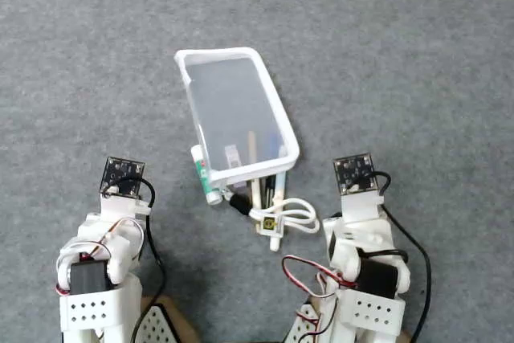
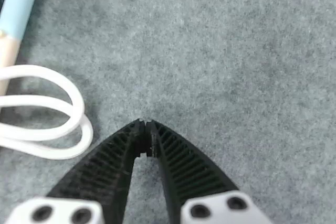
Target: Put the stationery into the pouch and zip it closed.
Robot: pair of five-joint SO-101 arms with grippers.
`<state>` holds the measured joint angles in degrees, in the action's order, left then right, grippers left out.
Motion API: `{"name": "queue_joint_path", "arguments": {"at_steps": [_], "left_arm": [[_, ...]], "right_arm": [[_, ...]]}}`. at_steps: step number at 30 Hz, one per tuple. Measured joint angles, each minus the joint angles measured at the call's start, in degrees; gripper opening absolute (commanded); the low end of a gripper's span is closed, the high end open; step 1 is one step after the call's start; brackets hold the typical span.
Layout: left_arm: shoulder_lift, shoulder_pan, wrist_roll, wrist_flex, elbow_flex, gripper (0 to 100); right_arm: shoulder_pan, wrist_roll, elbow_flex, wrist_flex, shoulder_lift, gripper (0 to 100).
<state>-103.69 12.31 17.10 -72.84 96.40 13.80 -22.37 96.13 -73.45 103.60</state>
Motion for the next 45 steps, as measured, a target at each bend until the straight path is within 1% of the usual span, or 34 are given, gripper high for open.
{"name": "queue_joint_path", "arguments": {"at_steps": [29,36,38,41,45], "left_arm": [[0.0,0.0,0.0,0.0,0.0,3],[0.0,0.0,0.0,0.0,0.0,3],[0.0,0.0,0.0,-0.7,-0.5,3],[0.1,1.8,0.0,-2.5,-5.0,3],[-0.1,4.9,0.0,-7.5,-14.0,3]], "right_arm": [[0.0,0.0,0.0,0.2,0.0,1.4],[0.0,0.1,0.0,8.9,0.0,1.4],[0.0,0.1,0.0,9.9,0.0,1.3],[0.3,0.1,-3.6,6.9,0.0,1.3],[0.2,0.0,-15.6,-1.8,0.0,1.3]]}}
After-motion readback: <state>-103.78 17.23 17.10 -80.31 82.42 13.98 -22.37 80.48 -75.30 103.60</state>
